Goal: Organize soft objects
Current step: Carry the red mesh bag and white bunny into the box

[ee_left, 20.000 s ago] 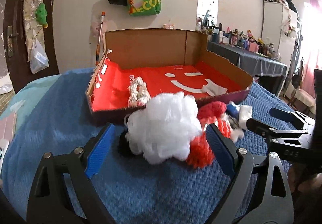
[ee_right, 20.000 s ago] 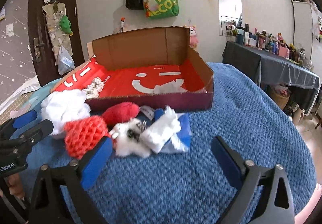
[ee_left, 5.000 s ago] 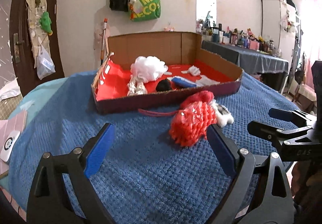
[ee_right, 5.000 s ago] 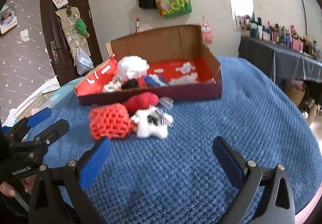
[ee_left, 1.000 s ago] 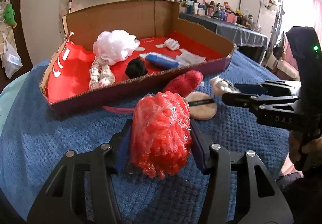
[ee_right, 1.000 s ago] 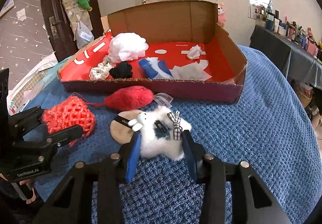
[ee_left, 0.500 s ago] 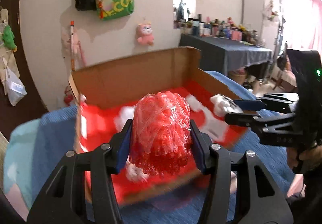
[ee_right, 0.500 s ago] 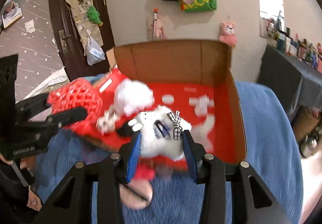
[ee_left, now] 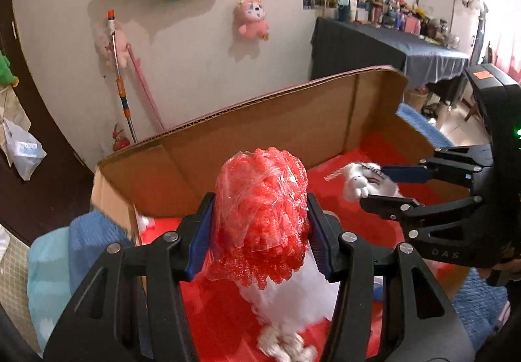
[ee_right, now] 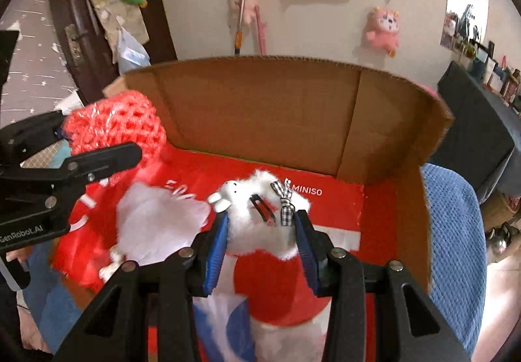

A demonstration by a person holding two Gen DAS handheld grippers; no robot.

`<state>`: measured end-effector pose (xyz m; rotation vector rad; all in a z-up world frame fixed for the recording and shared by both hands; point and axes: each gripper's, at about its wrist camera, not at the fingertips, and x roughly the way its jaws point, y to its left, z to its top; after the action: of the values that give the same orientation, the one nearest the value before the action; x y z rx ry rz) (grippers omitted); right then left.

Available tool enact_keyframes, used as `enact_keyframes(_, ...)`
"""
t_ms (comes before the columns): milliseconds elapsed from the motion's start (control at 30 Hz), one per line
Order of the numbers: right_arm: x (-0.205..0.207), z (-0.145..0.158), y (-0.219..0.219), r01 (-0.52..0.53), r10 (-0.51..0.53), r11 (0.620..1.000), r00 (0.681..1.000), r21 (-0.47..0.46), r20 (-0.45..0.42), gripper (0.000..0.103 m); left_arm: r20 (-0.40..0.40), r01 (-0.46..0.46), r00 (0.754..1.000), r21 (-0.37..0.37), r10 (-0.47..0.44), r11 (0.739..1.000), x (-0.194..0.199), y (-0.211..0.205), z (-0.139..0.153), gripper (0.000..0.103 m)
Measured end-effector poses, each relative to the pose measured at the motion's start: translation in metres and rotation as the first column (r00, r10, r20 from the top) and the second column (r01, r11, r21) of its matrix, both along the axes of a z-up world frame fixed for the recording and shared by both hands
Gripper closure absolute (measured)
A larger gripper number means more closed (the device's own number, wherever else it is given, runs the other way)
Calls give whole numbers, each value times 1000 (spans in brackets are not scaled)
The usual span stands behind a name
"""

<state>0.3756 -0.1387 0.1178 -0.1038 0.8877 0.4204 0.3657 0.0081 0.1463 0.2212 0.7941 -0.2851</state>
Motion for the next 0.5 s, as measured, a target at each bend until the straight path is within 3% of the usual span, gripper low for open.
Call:
enact_keyframes(233,34,-18,1,29,-31,999,997,-36,-75,59,-37,13,999,104,-9,994,24,-7,-24,52)
enact_keyframes(500,52,-32,7,45,-58,991,993,-124,-104,59,-98,0,995,164,16,986,39,-11,-50,52)
